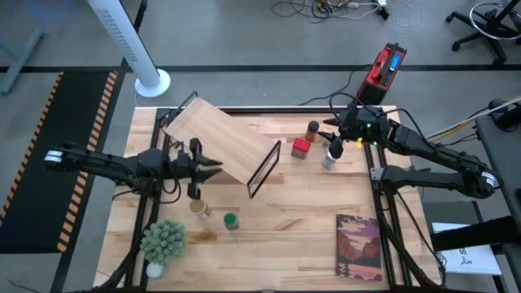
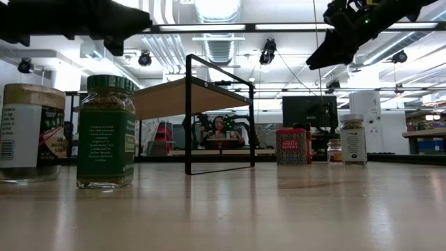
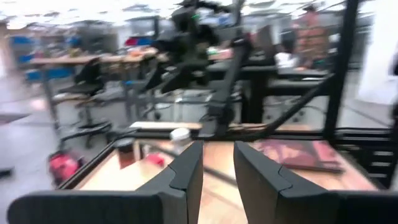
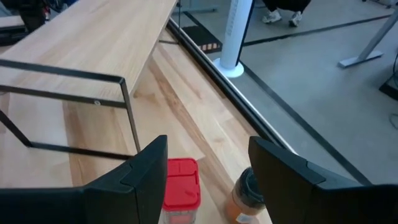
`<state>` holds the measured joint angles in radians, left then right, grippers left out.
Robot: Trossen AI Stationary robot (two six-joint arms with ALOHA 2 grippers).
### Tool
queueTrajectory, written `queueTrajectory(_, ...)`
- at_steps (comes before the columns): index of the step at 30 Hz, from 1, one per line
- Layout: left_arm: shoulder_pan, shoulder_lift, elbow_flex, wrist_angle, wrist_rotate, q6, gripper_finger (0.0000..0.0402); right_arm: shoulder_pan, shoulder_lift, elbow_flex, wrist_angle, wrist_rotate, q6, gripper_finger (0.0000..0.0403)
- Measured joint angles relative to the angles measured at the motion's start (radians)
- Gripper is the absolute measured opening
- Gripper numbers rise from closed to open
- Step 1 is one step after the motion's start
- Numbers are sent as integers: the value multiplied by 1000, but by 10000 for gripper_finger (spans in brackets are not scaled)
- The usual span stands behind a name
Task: Shelf spices
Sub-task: Put the white seasoning bottle on the shelf
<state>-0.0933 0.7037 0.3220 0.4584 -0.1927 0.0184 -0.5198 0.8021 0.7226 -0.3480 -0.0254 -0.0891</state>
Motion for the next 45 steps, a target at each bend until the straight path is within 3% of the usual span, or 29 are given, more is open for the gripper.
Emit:
queueTrajectory(7, 2, -2, 3, -17, -127, -38, 105, -5, 0, -16, -17, 28, -17, 202)
queueTrajectory(18, 2, -2, 3, -68, -190, -46, 191, -5, 0, -19, -59, 28, -45, 202)
queueTrajectory(29, 2, -22, 10, -83, -215, -42, 201, -4, 15, -14, -316, 14, 8, 202)
queueTrajectory(39, 8, -5, 204, -392, -394, -21, 211, 2, 14, -14, -422, -28, 66, 202)
queueTrajectory(45, 8, 29, 306, -480, -401, -26, 229, 3, 36, 5, -420, -27, 208, 202)
